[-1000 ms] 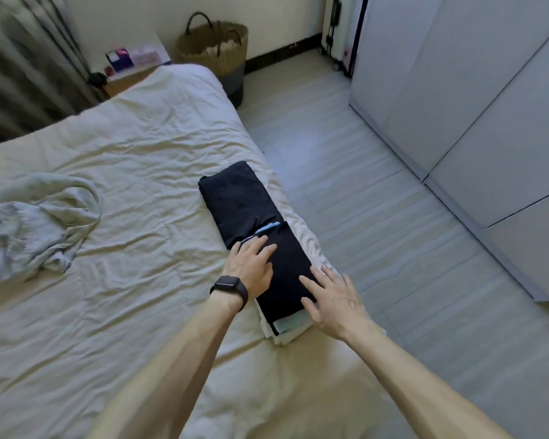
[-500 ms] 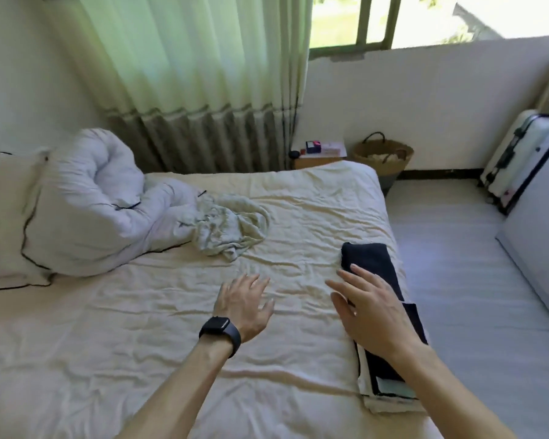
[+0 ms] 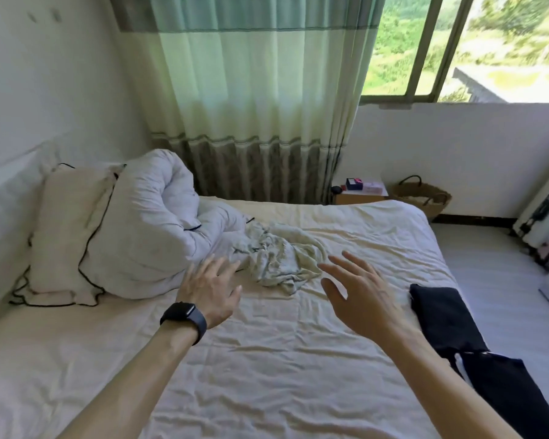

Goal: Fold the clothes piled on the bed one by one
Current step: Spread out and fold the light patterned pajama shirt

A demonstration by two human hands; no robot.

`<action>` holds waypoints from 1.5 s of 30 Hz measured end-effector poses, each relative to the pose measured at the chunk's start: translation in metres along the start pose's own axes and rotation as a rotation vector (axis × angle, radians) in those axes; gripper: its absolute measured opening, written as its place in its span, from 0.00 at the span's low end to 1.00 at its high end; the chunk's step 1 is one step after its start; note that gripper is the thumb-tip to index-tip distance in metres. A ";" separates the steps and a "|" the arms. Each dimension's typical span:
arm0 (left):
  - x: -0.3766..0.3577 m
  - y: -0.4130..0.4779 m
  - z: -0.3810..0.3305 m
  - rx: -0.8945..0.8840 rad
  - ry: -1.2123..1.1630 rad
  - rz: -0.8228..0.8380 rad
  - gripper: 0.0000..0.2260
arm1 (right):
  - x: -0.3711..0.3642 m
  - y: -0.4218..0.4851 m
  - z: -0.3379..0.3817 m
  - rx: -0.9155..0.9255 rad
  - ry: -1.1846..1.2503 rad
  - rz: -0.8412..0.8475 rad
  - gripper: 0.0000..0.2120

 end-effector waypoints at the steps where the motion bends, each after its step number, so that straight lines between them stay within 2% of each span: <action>1: -0.001 0.006 0.013 -0.010 -0.008 0.009 0.27 | -0.008 0.006 0.009 -0.014 -0.006 -0.015 0.16; 8: -0.030 0.055 0.063 -0.087 -0.066 0.071 0.27 | -0.065 0.038 0.036 -0.037 -0.078 -0.071 0.17; 15: -0.110 0.093 0.069 -0.123 -0.089 0.185 0.27 | -0.159 0.053 -0.009 -0.156 -0.107 0.003 0.16; 18: -0.158 0.099 0.066 -0.129 -0.063 0.292 0.26 | -0.215 0.047 -0.049 -0.248 -0.109 0.150 0.18; 22: -0.226 0.107 0.058 -0.181 0.009 0.478 0.26 | -0.302 0.014 -0.101 -0.397 -0.147 0.478 0.22; 27: -0.318 0.120 0.042 -0.233 0.055 0.625 0.26 | -0.401 -0.024 -0.161 -0.511 -0.161 0.711 0.24; 31: -0.401 0.133 0.024 -0.364 0.132 0.690 0.27 | -0.481 -0.042 -0.216 -0.609 -0.174 0.836 0.29; 36: -0.500 0.168 0.001 -0.434 0.152 0.687 0.28 | -0.569 -0.071 -0.272 -0.695 -0.201 0.800 0.33; 39: -0.531 0.202 -0.021 -0.482 0.095 0.558 0.34 | -0.587 -0.093 -0.274 -0.667 -0.297 0.573 0.33; 42: -0.563 0.244 -0.043 -0.549 0.074 0.344 0.44 | -0.603 -0.105 -0.278 -0.615 -0.359 0.406 0.33; 44: -0.585 0.276 -0.058 -0.561 0.116 0.271 0.42 | -0.608 -0.107 -0.283 -0.584 -0.374 0.310 0.33; 45: -0.596 0.289 -0.064 -0.560 0.160 0.281 0.36 | -0.609 -0.107 -0.284 -0.574 -0.372 0.264 0.33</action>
Point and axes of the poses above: each hand's wrist, its own y-axis towards the middle knuckle, its own x-axis out of the back of the hand, z = x × y, the point moved 5 cm from there along y, towards the middle knuckle, and after that the axes turned 9 degrees about -z, right-handed, at the moved point
